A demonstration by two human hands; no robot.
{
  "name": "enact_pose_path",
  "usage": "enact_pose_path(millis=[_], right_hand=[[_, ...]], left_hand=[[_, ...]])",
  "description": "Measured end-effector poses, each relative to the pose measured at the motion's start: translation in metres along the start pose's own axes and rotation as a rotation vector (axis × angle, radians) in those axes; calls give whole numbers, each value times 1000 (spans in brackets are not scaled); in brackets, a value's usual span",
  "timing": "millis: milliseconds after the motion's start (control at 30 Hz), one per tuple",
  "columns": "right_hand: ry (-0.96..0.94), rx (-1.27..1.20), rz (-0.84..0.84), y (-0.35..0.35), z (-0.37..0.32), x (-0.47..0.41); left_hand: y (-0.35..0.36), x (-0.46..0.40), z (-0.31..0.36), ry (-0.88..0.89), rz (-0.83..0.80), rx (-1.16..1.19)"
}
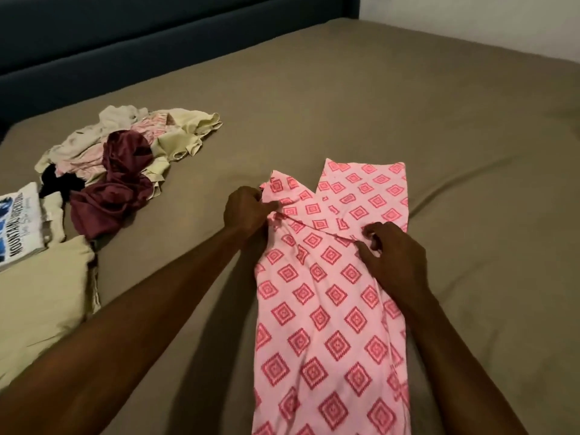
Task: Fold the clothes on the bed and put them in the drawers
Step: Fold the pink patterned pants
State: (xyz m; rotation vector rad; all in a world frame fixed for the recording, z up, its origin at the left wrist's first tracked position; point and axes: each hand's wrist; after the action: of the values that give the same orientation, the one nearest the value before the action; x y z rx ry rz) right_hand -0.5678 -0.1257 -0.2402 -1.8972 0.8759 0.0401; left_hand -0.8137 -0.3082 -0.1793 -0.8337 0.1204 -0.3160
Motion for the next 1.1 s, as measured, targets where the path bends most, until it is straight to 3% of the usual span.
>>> enact_pose_path(millis=[100,200,267,600,800,933,1100], right_hand=[[-63,-36,94,4,10,-2],[-43,-34,105,3,7,0],[2,-59,104,0,5,-2],[401,-177,92,-20,2,-5],[538,-31,-46,-29,10,-5],[556,-78,5,-33,6,-6],[587,67,-58,-29,7,-5]], left_hand=[[10,-17,12,6,107,-16],[11,-32,38,-178,148,542],[12,-42,62,-241,48,729],[99,-85,186,-101,-238,815],[165,-82,196,-172,-254,678],[176,-84,196,-170,-204,521],[182,-81,191,-102,-335,501]])
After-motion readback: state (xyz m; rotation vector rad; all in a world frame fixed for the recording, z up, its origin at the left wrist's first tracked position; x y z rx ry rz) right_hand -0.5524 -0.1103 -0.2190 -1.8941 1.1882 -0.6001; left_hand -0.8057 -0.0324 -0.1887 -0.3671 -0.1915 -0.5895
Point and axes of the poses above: each hand's wrist, its own x-axis away from the middle knuckle, its own y-axis out of the palm, z = x × y, and after that the axes turned 4 degrees about x, right-handed
